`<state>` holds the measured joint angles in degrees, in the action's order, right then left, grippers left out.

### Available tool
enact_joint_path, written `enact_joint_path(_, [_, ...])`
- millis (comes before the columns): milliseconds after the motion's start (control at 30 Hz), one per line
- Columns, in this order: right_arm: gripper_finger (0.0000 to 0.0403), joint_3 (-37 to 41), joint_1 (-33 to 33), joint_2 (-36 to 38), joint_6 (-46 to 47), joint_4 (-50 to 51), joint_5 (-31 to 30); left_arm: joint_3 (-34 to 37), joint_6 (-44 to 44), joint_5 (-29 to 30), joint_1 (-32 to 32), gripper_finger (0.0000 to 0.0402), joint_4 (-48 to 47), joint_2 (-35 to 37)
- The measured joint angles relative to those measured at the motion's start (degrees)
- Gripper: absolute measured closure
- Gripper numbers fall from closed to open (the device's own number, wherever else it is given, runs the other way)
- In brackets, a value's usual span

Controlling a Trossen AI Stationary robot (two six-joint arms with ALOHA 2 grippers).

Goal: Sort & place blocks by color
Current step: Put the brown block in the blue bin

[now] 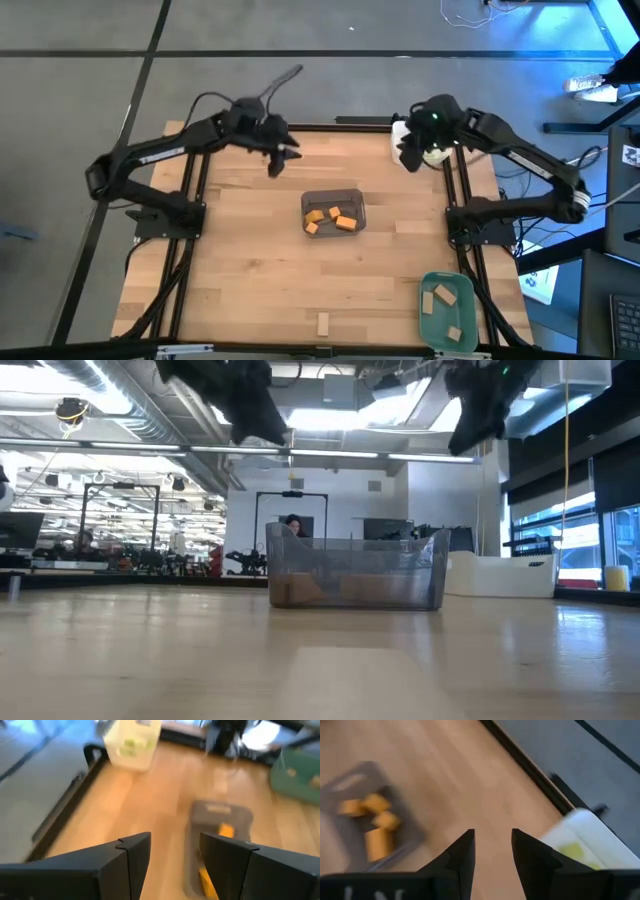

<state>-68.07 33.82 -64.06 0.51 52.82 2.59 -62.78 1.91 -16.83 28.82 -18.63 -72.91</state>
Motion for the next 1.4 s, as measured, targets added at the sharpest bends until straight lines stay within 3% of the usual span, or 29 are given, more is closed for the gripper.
enact_joint_path(167, [0.0275,0.0,-7.4,3.7,-5.4,-0.2,5.7,0.0,-6.7,7.9,-10.5,0.024,-8.6,2.8])
enact_joint_path(433, [0.0275,0.0,-19.7,4.9,-5.3,-0.5,18.4,0.0,-17.5,8.3,-23.3,0.0241,-15.7,3.1])
enact_joint_path(567, [0.0275,0.0,-25.5,4.9,-4.8,-1.5,18.5,0.0,-17.9,5.1,-28.8,0.0241,-16.9,3.2])
enact_joint_path(733, [0.0275,0.0,-31.7,4.9,-0.3,-4.2,18.6,0.0,-19.8,6.3,-35.2,0.0241,-16.9,3.1])
enact_joint_path(933, [0.0275,0.0,-36.0,3.9,14.1,-6.1,18.6,0.0,-28.3,13.6,-40.7,0.0241,-16.4,2.6])
enact_joint_path(1133, [0.0275,0.0,-39.1,0.8,10.2,-7.3,19.0,0.0,-35.7,22.8,-45.0,0.0241,-14.9,2.7])
enact_joint_path(1400, [0.0276,0.0,-42.4,-4.5,11.3,-13.9,21.1,0.0,-39.9,29.2,-49.1,0.0241,-13.5,2.7])
